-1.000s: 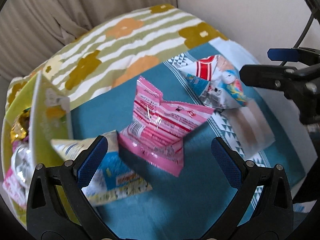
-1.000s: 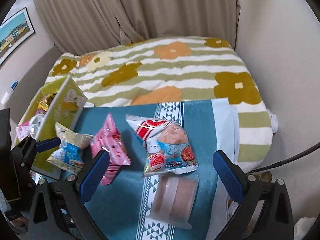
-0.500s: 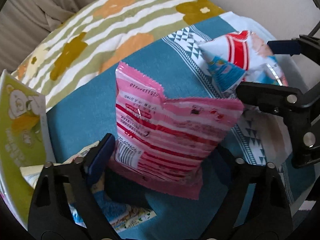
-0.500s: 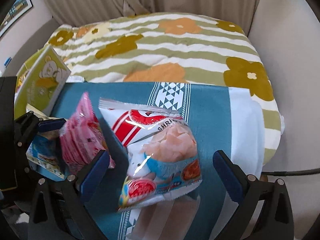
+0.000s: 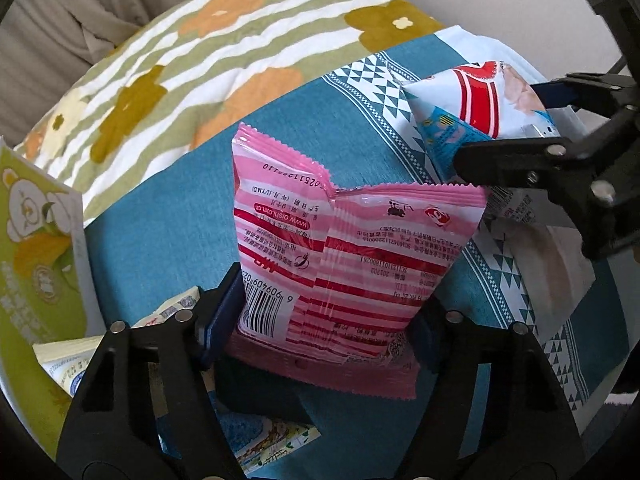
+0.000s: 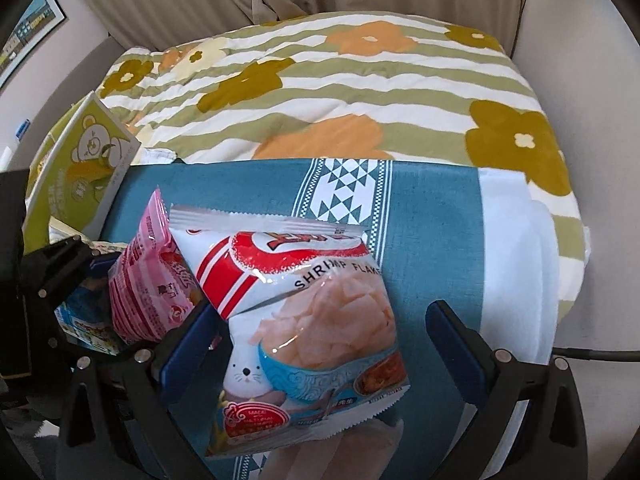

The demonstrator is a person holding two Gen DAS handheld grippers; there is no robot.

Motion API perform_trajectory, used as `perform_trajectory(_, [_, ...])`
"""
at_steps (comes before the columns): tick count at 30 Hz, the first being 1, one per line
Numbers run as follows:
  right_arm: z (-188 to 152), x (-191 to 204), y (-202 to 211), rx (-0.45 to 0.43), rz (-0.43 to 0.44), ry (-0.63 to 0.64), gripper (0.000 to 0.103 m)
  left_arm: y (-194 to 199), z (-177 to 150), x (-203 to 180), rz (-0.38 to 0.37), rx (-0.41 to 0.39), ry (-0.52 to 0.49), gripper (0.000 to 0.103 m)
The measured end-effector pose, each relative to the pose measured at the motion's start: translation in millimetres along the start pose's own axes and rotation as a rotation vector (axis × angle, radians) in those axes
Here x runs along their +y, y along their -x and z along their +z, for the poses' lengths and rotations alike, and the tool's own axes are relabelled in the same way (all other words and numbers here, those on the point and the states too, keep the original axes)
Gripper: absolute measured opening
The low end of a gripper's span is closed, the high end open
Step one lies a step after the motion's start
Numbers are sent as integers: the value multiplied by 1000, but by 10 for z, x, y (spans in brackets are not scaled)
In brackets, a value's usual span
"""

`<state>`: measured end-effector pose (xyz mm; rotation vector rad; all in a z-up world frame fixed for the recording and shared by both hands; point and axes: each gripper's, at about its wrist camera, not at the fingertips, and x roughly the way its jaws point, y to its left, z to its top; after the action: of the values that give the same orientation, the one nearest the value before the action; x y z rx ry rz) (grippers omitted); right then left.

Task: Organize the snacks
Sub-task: 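Grasp pink striped bag with left tool while right tool grasps white shrimp flakes bag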

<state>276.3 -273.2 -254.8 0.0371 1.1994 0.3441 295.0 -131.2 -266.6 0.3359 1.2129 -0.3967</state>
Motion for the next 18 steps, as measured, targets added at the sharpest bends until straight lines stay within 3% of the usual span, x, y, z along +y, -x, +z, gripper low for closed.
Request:
perform_trajectory(6, [13, -20, -118, 33, 37, -7, 102, 18, -32, 0, -4, -3, 12, 69])
perform_trajectory(7, [4, -14, -133, 36, 48, -8, 93, 19, -35, 1, -4, -3, 12, 68])
perform_trajectory(8, [-3, -8, -148, 42, 65, -10, 79, 23, -36, -6, -4, -5, 12, 68])
perform_trajectory(9, [-15, 7, -161, 49, 73, -16, 73, 28, -36, -11, -4, -7, 13, 68])
perform_trajectory(18, [-100, 39, 201, -49, 46, -29, 63, 332, -7, -85, -8, -81, 31, 67])
